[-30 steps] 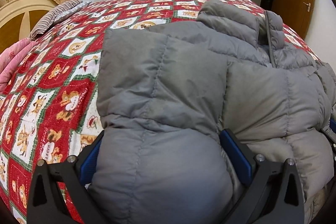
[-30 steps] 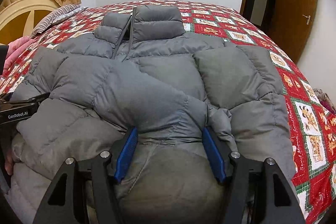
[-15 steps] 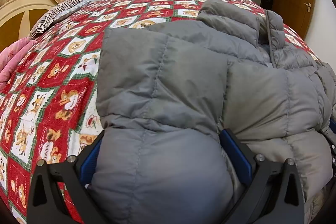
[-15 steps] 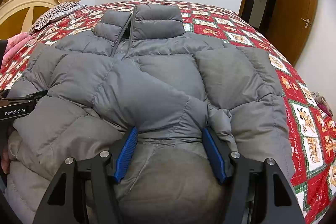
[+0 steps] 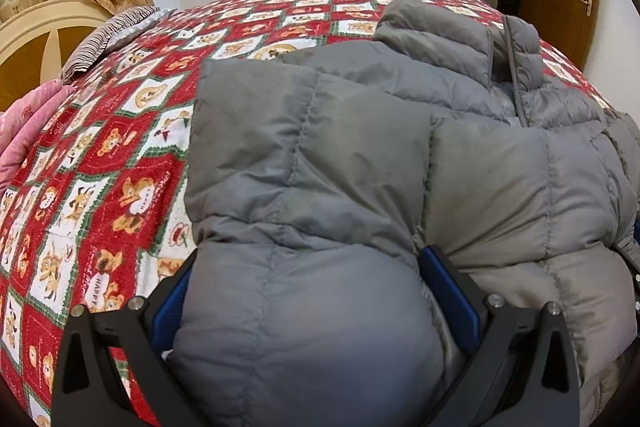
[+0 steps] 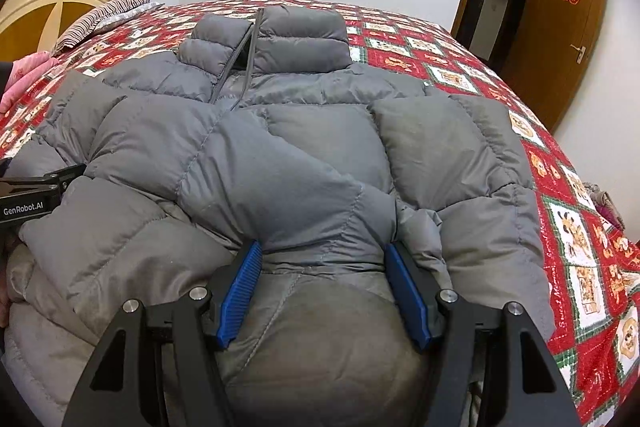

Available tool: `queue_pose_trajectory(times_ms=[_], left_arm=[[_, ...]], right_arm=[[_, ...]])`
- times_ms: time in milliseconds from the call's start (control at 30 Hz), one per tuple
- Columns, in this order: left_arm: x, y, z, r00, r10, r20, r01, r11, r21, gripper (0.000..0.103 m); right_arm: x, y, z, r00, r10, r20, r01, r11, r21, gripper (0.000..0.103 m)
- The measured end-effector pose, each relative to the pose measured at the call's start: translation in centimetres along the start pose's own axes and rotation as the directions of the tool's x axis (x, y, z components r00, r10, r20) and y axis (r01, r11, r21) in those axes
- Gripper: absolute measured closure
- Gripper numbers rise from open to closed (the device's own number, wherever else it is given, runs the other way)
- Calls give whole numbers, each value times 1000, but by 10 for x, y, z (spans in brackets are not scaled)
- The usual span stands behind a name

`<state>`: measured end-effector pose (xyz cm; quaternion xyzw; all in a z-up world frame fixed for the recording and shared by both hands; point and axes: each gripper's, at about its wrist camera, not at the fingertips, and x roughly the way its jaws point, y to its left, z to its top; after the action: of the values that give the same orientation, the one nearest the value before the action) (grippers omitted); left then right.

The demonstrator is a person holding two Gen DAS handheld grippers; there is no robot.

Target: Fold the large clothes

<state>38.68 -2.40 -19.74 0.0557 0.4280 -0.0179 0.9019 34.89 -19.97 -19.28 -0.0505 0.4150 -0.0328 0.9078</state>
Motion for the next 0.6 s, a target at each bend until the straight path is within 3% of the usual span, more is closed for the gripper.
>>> queue_pose_trajectory(times_ms=[300, 400, 500, 600], left_arm=[[-8, -1, 1, 1000, 26, -5, -26, 1000, 9, 0], [-31, 5, 5, 999, 46, -23, -45, 999, 12, 0], [-64, 8, 18, 998, 27, 49, -30, 996, 80, 0], [-73, 9, 42, 998, 11, 68, -19, 994, 112, 0]], right_arm=[[-1, -3, -1, 1000, 4, -1, -4, 1000, 1, 38], [-7, -5, 4, 998, 36, -46, -37, 999, -31, 36], [-24, -11, 14, 991, 101, -92, -106, 993, -52, 27], [-45, -28, 38, 986, 160, -45, -160, 987, -6, 27]])
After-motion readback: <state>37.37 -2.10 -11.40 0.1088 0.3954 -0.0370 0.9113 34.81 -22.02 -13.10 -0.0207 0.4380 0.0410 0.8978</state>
